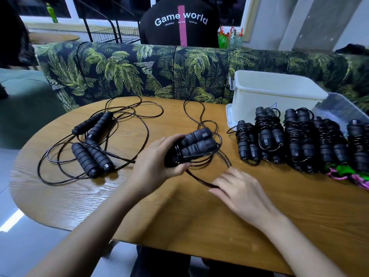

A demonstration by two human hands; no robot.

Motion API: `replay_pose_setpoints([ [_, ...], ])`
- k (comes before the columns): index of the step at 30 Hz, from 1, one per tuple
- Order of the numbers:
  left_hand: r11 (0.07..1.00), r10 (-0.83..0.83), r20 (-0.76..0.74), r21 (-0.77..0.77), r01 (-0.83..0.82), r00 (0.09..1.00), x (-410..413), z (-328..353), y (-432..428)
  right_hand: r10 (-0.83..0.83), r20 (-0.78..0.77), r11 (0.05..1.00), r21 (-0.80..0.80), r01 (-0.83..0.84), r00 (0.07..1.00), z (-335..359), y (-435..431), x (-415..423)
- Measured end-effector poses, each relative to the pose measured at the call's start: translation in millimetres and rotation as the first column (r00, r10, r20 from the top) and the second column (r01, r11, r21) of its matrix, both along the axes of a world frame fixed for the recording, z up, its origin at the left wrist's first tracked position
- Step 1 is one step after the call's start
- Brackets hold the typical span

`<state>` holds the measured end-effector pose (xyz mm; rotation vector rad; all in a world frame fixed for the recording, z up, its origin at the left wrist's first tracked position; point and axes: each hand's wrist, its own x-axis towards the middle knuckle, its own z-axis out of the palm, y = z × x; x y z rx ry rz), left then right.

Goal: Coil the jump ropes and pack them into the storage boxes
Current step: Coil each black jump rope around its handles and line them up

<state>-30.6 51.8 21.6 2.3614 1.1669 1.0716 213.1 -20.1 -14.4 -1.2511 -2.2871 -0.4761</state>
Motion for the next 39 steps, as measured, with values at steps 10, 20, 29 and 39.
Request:
replay_pose_setpoints([
  [10,0.995,-0.084,0.212,-0.042,0.095,0.974,-19,11,22,-0.187,-0.635,0.784,-0.556,-0.275,0.75,32,29,41],
  [20,0.936,-0.191,-0.385,0.207,0.286,0.903,8,18,1,-0.453,-0.457,0.588,-0.798,-0.129,0.766,95,99,9],
  [29,0.982,0.19,-0.455,0.112,-0.155,0.87,35,2,2,-0.36,-0.442,0.83,-0.553,0.066,0.822,109,89,-43],
  [39,0.925,0.35,-0.382,0.286,-0.251,0.855,19,18,14,-0.23,-0.437,0.95,-0.294,0.104,0.87,71,2,-54],
])
